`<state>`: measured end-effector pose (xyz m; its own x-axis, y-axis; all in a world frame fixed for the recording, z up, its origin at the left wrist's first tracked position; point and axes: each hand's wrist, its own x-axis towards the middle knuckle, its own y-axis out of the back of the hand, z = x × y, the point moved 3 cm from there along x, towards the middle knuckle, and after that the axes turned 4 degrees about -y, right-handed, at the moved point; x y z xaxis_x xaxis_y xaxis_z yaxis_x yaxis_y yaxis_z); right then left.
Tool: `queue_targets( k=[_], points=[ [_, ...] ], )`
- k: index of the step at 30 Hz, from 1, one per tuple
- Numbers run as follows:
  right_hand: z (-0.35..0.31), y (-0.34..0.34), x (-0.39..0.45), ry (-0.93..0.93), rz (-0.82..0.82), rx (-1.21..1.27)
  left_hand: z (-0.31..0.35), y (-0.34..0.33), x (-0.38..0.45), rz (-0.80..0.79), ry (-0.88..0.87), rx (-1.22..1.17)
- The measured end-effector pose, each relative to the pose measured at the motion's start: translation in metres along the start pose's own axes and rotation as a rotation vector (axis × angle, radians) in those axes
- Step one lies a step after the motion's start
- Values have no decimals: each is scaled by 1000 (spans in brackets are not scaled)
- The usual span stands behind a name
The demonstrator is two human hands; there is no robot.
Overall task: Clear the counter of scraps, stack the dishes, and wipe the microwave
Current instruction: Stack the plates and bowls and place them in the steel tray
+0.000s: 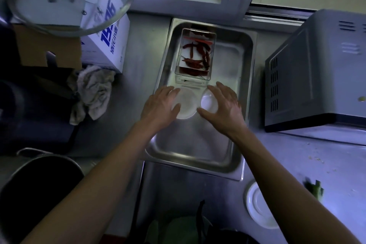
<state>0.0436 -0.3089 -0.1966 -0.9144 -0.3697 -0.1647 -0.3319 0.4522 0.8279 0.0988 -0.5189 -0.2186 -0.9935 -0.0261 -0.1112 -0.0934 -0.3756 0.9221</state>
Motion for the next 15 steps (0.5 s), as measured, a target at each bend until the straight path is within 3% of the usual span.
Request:
queue_targets(
  k=[7,15],
  points=[
    [-46,-33,21,135,-55,-62,-35,21,-27,65,117,-52],
    [-56,-77,41,122,-137,-188,-52,18,-37,46,166,-74]
  ],
)
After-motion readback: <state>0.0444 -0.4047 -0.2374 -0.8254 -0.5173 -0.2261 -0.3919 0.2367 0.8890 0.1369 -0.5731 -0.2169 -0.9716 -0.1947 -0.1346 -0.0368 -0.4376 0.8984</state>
